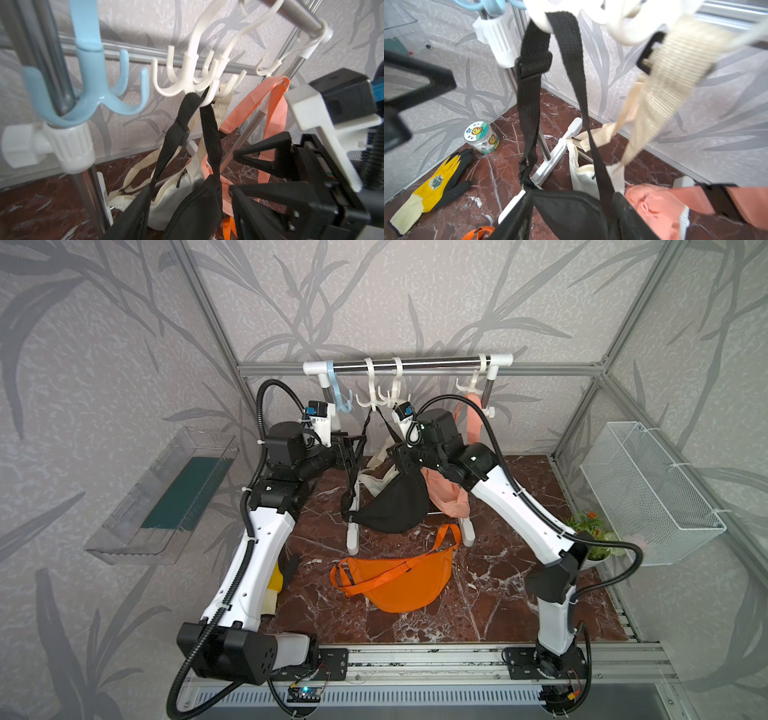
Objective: Hang the bag on a hook
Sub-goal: Hang the bag on the hook, then pick up the bag from the center of the board.
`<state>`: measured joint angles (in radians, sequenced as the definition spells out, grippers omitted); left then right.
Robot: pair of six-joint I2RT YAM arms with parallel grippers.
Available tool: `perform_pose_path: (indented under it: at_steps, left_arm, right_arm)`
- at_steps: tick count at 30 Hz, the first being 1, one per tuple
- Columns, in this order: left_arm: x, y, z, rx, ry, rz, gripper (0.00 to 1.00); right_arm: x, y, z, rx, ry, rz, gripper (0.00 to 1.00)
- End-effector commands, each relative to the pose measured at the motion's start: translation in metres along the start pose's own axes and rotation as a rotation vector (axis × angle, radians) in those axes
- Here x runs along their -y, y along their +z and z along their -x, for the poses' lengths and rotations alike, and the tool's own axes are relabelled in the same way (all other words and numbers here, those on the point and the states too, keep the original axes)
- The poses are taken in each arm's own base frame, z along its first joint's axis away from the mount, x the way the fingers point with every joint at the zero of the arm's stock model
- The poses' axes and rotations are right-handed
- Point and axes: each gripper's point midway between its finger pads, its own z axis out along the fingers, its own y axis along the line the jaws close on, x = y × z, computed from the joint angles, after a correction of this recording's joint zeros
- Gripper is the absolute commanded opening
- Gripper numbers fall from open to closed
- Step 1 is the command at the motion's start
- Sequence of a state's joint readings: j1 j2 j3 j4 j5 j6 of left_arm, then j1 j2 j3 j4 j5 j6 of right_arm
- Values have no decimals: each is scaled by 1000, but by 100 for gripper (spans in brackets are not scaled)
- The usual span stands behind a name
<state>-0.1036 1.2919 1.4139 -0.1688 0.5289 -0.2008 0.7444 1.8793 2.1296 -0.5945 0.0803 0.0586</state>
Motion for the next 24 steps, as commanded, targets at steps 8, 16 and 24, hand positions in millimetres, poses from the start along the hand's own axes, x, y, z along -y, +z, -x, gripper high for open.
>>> perform_pose_path:
  at_steps: [8,16,24]
  left_arm:
    - [4,-30,16,192,85,36,67]
    - [20,-38,-52,-43,3,-64,65]
    - [24,-42,-147,-281,-31,8,63]
  right_arm:
    - [45,-91,-167,-174,169,-198,63]
    - [33,-43,-278,-388,363,-190,64]
    - [36,15,-314,-494,436,-267,65]
